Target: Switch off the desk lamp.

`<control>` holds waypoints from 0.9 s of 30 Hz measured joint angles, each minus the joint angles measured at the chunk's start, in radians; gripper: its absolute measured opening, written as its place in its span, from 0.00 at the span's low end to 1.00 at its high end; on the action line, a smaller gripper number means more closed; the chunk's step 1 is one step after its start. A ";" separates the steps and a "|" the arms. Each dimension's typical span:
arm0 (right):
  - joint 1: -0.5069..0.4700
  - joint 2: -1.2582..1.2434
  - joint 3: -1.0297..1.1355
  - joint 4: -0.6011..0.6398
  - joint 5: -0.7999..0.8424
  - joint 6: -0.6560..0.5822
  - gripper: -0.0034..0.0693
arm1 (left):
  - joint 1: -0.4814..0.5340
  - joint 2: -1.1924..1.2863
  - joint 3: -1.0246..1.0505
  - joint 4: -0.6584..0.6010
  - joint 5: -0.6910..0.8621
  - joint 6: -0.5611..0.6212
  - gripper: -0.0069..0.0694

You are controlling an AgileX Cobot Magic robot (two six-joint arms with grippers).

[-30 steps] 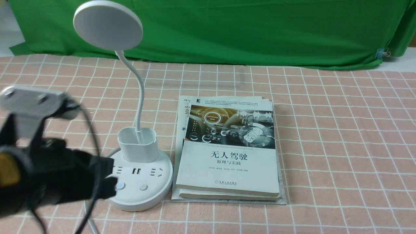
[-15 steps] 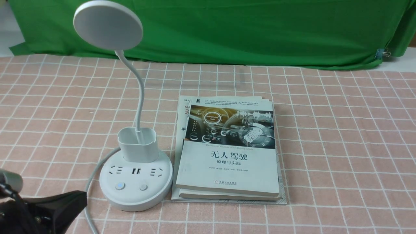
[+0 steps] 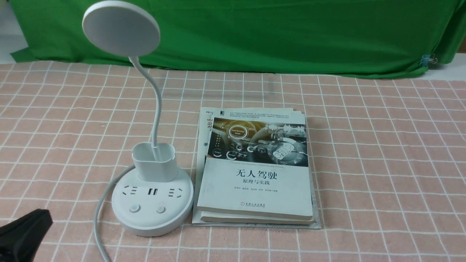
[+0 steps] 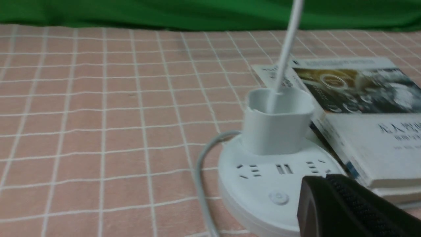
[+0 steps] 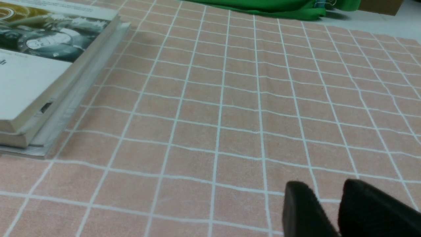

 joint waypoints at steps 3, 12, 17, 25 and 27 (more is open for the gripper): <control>0.000 0.000 0.000 0.000 0.000 0.000 0.38 | 0.103 -0.113 0.078 -0.039 0.002 0.000 0.10; 0.000 0.000 0.000 0.000 0.000 0.000 0.38 | 0.204 -0.236 0.107 -0.085 0.065 0.000 0.10; 0.000 0.000 0.000 0.000 0.000 0.000 0.38 | 0.175 -0.236 0.108 -0.090 0.144 0.000 0.10; 0.000 0.000 0.000 0.000 0.000 0.000 0.38 | 0.174 -0.236 0.108 -0.093 0.151 0.000 0.10; 0.000 0.000 0.000 0.000 0.000 0.000 0.38 | 0.174 -0.236 0.108 -0.093 0.151 0.000 0.10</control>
